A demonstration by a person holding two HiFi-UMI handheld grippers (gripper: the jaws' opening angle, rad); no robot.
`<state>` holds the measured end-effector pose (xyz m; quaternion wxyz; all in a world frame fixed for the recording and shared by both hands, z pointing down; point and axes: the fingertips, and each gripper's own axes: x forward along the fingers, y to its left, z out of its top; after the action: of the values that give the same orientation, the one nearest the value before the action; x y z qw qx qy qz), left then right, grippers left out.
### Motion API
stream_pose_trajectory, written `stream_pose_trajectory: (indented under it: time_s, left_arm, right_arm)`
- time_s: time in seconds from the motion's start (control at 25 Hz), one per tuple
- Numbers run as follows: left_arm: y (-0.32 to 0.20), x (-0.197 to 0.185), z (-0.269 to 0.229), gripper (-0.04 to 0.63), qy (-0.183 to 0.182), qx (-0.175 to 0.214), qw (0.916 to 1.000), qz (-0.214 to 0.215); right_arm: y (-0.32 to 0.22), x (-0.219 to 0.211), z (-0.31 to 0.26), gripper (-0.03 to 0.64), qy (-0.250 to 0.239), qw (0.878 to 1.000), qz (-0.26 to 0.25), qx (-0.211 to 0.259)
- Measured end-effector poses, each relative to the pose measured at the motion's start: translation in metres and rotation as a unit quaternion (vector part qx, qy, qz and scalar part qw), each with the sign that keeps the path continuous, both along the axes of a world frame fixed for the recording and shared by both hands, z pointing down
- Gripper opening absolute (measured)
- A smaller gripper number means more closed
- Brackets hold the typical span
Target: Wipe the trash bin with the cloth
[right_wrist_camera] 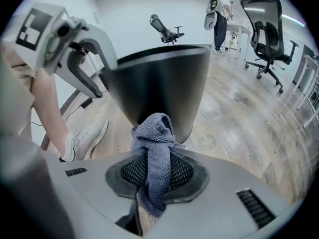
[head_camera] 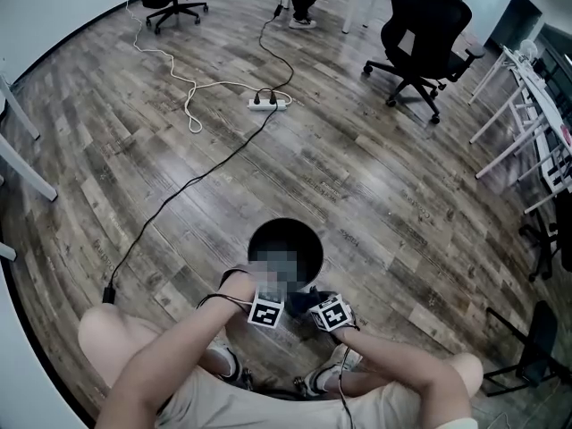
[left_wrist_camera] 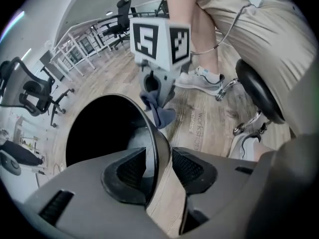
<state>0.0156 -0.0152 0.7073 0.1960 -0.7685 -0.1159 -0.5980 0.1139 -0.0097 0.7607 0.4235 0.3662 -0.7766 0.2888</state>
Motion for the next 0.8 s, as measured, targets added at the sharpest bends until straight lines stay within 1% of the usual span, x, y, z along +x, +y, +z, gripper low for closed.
stream_pose_trajectory:
  time_s: [0.08,0.16,0.28,0.36,0.4,0.56,0.8]
  left_arm:
    - [-0.008,-0.012,0.001,0.158,-0.016,0.015,0.9995,0.021]
    - [-0.014,-0.022,0.004,0.158,-0.024,0.021,0.9990,0.032]
    - [-0.020,-0.028,0.008,0.155,-0.022,0.030,0.9990,0.025]
    - [-0.021,-0.026,0.008,0.145,-0.020,0.032,0.9991,0.019]
    - [-0.021,-0.025,0.008,0.120,-0.018,0.028,0.9993,0.016]
    - [-0.019,-0.024,0.007,0.109,-0.023,0.018,0.9994,0.017]
    - [-0.016,-0.013,0.005,0.087,-0.014,0.025,0.9992,0.029]
  right_arm:
    - [0.001,-0.004,-0.031,0.083,0.003,1.000,-0.017,0.017]
    - [0.002,-0.011,-0.061,0.083,0.006,0.999,-0.041,0.035]
    - [0.004,-0.025,-0.096,0.083,0.008,0.996,-0.069,0.055]
    - [0.002,-0.031,-0.106,0.083,0.006,0.996,-0.065,0.060]
    - [-0.001,-0.033,-0.107,0.083,0.007,0.997,-0.057,0.058]
    - [-0.012,-0.039,-0.092,0.083,0.009,0.999,-0.027,0.037]
    - [-0.016,-0.039,-0.058,0.083,0.017,0.999,-0.026,0.018]
